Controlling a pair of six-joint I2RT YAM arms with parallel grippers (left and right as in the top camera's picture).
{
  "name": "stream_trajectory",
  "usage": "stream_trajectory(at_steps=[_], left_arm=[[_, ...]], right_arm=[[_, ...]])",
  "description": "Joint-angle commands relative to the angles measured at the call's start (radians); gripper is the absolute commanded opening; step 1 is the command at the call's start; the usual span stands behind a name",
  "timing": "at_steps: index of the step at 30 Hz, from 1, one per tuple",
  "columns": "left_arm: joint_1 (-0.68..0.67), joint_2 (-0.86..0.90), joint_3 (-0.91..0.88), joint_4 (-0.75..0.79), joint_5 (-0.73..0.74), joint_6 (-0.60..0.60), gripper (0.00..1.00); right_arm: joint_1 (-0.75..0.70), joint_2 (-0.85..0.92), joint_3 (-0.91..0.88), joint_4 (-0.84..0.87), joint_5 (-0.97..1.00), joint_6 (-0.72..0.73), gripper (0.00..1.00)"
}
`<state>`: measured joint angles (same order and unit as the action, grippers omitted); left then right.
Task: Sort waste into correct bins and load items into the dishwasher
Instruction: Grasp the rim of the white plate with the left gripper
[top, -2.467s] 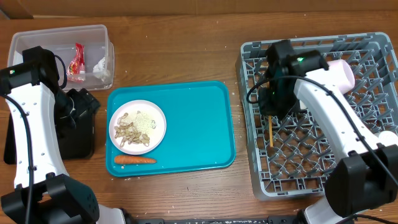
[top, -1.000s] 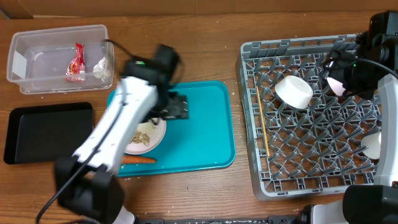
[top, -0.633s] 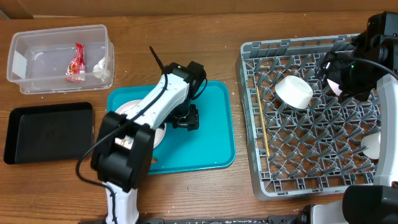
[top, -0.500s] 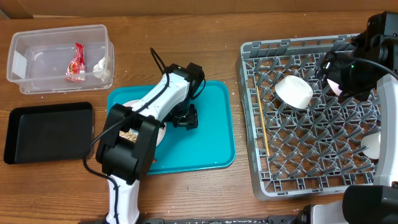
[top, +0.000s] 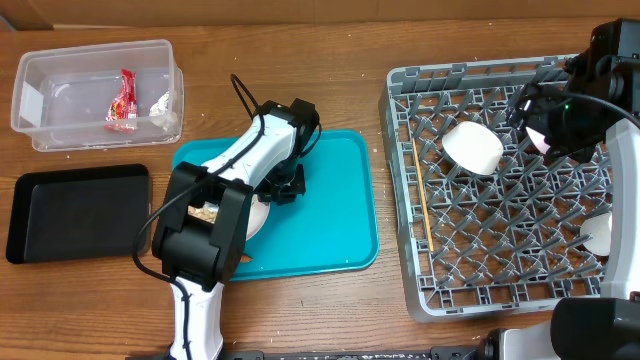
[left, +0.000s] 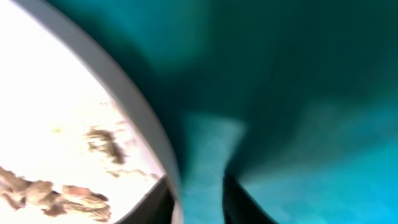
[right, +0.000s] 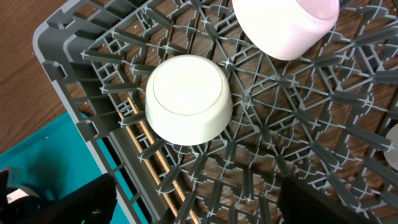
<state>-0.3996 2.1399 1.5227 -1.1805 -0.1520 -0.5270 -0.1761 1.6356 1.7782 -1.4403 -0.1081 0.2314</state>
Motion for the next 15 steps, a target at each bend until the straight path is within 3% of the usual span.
stream_trajectory(at_steps=[1, 6, 15], left_arm=[[0.011, 0.044, -0.01, 0.008, -0.088, -0.013, 0.14], [0.011, 0.044, -0.01, 0.008, -0.095, -0.012, 0.04], [0.013, 0.044, 0.082, -0.111, -0.118, -0.013, 0.04]], right_arm=[[0.004, -0.002, 0.001, 0.002, -0.005, -0.003, 0.86], [0.004, -0.002, 0.001, 0.002, -0.005, -0.003, 0.86], [0.004, -0.002, 0.001, 0.001, -0.005, -0.003, 0.86]])
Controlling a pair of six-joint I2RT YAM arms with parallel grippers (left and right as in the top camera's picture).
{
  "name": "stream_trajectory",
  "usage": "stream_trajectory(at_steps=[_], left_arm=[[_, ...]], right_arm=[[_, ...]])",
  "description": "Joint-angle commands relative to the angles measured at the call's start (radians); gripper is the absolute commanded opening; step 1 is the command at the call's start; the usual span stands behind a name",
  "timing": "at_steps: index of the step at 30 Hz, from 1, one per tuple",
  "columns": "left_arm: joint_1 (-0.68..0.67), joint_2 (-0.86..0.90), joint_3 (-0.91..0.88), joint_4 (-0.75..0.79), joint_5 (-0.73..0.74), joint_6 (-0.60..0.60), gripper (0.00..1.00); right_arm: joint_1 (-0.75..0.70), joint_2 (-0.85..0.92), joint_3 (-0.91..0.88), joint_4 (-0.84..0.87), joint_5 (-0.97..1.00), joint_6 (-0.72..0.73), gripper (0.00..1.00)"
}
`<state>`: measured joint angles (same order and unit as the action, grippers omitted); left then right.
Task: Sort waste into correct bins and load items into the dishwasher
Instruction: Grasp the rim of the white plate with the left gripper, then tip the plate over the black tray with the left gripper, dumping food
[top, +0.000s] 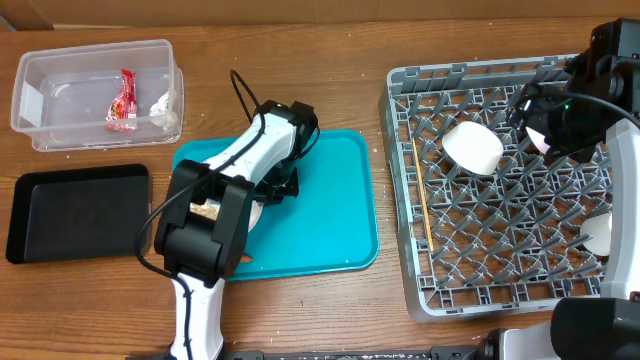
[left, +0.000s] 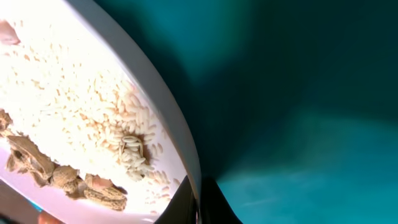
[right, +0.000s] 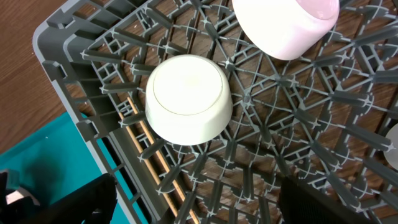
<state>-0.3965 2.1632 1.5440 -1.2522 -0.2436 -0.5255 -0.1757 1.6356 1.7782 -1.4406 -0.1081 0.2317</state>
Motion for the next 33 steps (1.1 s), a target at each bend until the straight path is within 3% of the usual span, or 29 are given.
stream_trajectory(at_steps=[1, 10, 19, 33], left_arm=[[0.01, 0.021, 0.089, -0.074, -0.026, -0.014, 0.04], [0.01, 0.02, 0.239, -0.238, -0.048, -0.014, 0.04], [0.061, -0.018, 0.278, -0.326, -0.035, -0.036, 0.04], [0.377, -0.208, 0.278, -0.288, 0.048, 0.095, 0.04]], right_arm=[[0.003, -0.002, 0.001, 0.001, -0.005, -0.004, 0.86], [0.003, -0.002, 0.001, -0.002, -0.005, -0.004, 0.86], [0.003, -0.002, 0.001, -0.003, -0.005, -0.004, 0.86], [0.003, -0.002, 0.001, -0.002, -0.005, -0.024, 0.85]])
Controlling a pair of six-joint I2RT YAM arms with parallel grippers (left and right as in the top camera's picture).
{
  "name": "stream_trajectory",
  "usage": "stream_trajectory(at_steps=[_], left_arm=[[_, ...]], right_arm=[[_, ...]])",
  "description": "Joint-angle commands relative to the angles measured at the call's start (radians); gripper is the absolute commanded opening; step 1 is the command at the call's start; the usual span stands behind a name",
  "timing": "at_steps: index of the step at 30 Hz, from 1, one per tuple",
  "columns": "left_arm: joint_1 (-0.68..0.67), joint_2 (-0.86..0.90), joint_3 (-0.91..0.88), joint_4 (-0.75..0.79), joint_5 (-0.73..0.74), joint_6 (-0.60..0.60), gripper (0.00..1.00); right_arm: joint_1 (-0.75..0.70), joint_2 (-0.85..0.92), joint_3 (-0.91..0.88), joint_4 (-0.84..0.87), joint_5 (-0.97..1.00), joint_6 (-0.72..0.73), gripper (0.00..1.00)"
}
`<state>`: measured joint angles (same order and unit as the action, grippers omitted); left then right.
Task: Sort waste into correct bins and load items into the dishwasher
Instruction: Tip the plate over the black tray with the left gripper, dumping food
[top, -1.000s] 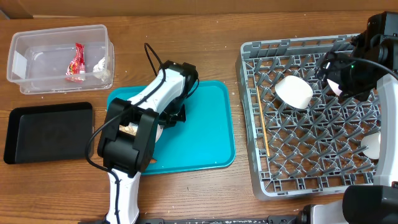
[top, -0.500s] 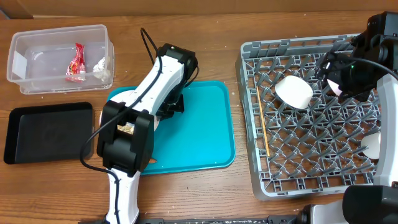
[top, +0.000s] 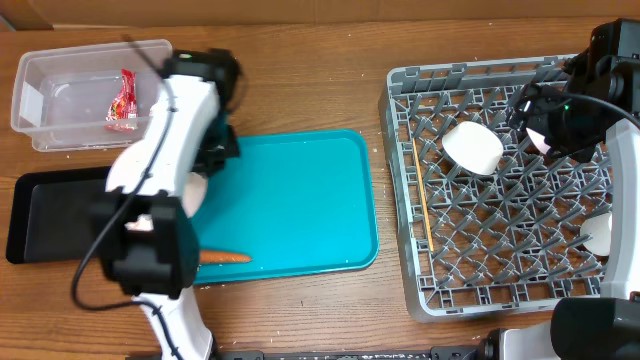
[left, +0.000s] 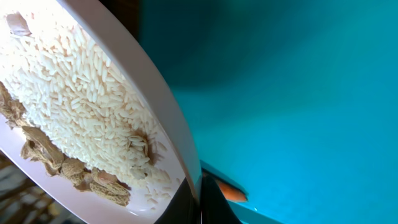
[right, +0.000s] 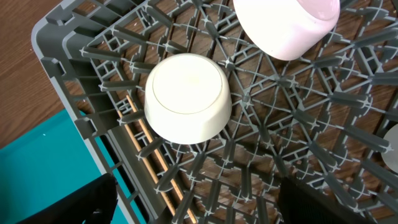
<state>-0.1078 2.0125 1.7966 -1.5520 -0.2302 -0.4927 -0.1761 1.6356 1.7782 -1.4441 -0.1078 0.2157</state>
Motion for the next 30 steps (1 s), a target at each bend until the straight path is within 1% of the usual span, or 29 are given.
stream_trajectory(at_steps=[1, 8, 15, 21, 24, 28, 30], left_arm=[[0.122, -0.058, 0.026, 0.022, 0.053, 0.079, 0.04], [0.315, -0.057, 0.026, 0.106, 0.209, 0.19, 0.04], [0.46, -0.057, 0.026, 0.193, 0.364, 0.311, 0.04], [0.528, -0.057, 0.026, 0.235, 0.478, 0.375, 0.04], [0.564, -0.057, 0.026, 0.232, 0.593, 0.414, 0.04], [0.621, -0.057, 0.026, 0.201, 0.835, 0.512, 0.04], [0.653, -0.057, 0.026, 0.173, 0.924, 0.551, 0.04]], right_arm=[[0.004, -0.002, 0.001, 0.002, -0.006, -0.008, 0.85], [0.004, -0.002, 0.001, 0.001, -0.006, -0.008, 0.85], [0.004, -0.002, 0.001, 0.001, -0.006, -0.008, 0.84], [0.004, -0.002, 0.001, 0.002, -0.006, -0.008, 0.84], [0.004, -0.002, 0.001, 0.001, -0.006, -0.008, 0.84], [0.004, -0.002, 0.001, -0.001, -0.005, -0.011, 0.84], [0.004, -0.002, 0.001, -0.001, -0.005, -0.011, 0.84]])
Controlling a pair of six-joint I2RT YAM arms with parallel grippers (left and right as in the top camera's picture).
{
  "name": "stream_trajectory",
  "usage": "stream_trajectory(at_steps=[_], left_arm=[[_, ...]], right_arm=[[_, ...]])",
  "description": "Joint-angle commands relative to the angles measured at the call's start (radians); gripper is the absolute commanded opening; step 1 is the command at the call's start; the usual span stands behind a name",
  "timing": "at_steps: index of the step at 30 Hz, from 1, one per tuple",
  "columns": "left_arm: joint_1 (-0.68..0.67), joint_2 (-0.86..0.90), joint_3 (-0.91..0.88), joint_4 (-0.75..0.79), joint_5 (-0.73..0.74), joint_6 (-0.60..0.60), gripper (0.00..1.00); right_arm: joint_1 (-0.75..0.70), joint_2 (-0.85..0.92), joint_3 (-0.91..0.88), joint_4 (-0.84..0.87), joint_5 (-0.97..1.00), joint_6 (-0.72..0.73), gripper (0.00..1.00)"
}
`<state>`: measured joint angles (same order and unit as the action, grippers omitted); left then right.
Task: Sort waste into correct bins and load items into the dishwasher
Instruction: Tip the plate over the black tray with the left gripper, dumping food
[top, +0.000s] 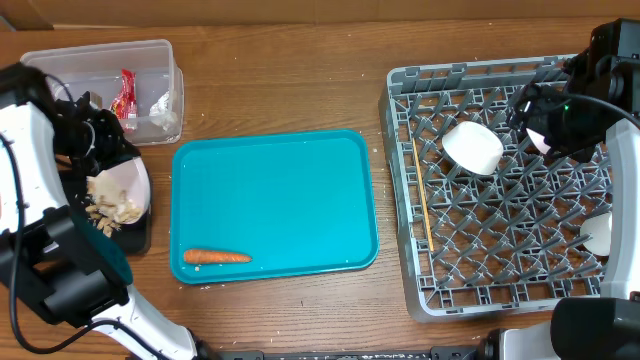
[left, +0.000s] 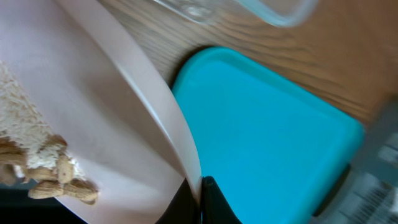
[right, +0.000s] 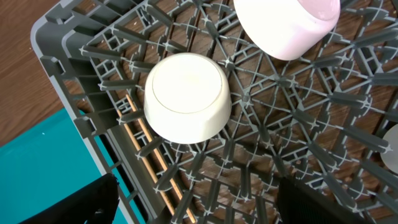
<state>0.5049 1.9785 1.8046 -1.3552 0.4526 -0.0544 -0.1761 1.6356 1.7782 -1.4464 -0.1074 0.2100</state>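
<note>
My left gripper (left: 200, 185) is shut on the rim of a white plate (left: 93, 118), holding it tilted at the table's far left over the black tray (top: 137, 238). Rice and peanuts (left: 53, 177) are heaped at the plate's low edge. The teal tray (top: 280, 190) holds only a carrot (top: 217, 256). My right gripper (right: 202, 208) hangs open and empty above the grey dish rack (top: 405, 200). Below it are an upturned white bowl (right: 186, 99) and a pink cup (right: 286, 25).
A clear bin (top: 60, 85) at the back left holds a red wrapper (top: 124, 98) and crumpled waste. A wooden chopstick (top: 424, 215) lies along the rack's left side. A white dish (top: 597, 234) stands at the rack's right edge.
My left gripper has moved left with the plate, from the teal tray's left edge to over the black tray. The plate is tilted more and the food has slid to its low edge. The right arm is unmoved.
My left gripper was down at the plate's rim on the teal tray, then shut on it. A second ago it held the plate up at the tray's left edge, baring a carrot. Now the plate tilts over the black tray. The right gripper stayed open above the rack.
</note>
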Motion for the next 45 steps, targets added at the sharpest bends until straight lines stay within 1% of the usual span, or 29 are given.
stream_trajectory(at_steps=[1, 3, 7, 11, 13, 18, 22, 24, 26, 29, 30, 31, 32, 34, 36, 41, 45], left_arm=[[0.056, -0.023, 0.018, -0.041, 0.272, 0.129, 0.04], [0.087, -0.023, 0.018, -0.077, 0.308, 0.156, 0.04], [0.143, -0.023, 0.018, -0.127, 0.309, 0.192, 0.04], [0.203, -0.023, 0.018, -0.19, 0.392, 0.305, 0.04], [0.228, -0.023, 0.016, -0.197, 0.414, 0.312, 0.04], [0.286, -0.023, 0.016, -0.195, 0.544, 0.332, 0.04], [0.314, -0.023, 0.016, -0.193, 0.542, 0.334, 0.04], [0.317, -0.023, 0.016, -0.203, 0.549, 0.358, 0.04], [0.317, -0.023, 0.016, -0.213, 0.584, 0.401, 0.04], [0.32, -0.023, 0.016, -0.248, 0.71, 0.505, 0.04], [0.32, -0.023, 0.016, -0.253, 0.727, 0.536, 0.04], [0.32, -0.023, 0.016, -0.244, 0.721, 0.542, 0.04], [0.32, -0.022, 0.016, -0.239, 0.715, 0.51, 0.04], [0.32, -0.022, 0.016, -0.235, 0.699, 0.51, 0.04], [0.32, -0.022, 0.016, -0.24, 0.692, 0.481, 0.04], [0.32, -0.022, 0.016, -0.23, 0.638, 0.465, 0.04], [0.307, -0.023, 0.016, -0.274, 0.613, 0.466, 0.04]], right_arm=[[0.004, -0.002, 0.001, 0.002, -0.006, -0.005, 0.84], [0.004, -0.002, 0.001, 0.002, -0.006, -0.005, 0.84], [0.004, -0.002, 0.001, 0.005, -0.006, -0.005, 0.84], [0.004, -0.002, 0.001, 0.005, -0.006, -0.005, 0.84], [0.004, -0.002, 0.001, 0.004, -0.006, -0.005, 0.84], [0.004, -0.002, 0.001, 0.0, -0.006, -0.005, 0.84], [0.004, -0.002, 0.001, -0.003, -0.006, -0.005, 0.84], [0.004, -0.002, 0.001, -0.002, -0.006, -0.005, 0.84], [0.004, -0.002, 0.001, 0.001, -0.006, -0.005, 0.84], [0.004, -0.002, 0.001, 0.003, -0.006, -0.005, 0.84], [0.004, -0.002, 0.001, 0.003, -0.006, -0.005, 0.84], [0.004, -0.002, 0.001, 0.003, -0.006, -0.005, 0.84], [0.004, -0.002, 0.001, 0.002, -0.006, -0.005, 0.84], [0.004, -0.002, 0.001, 0.0, -0.006, -0.005, 0.84], [0.004, -0.002, 0.001, 0.0, -0.006, -0.005, 0.84], [0.004, -0.002, 0.001, 0.003, -0.006, -0.005, 0.84], [0.004, -0.002, 0.001, 0.004, -0.006, -0.005, 0.84]])
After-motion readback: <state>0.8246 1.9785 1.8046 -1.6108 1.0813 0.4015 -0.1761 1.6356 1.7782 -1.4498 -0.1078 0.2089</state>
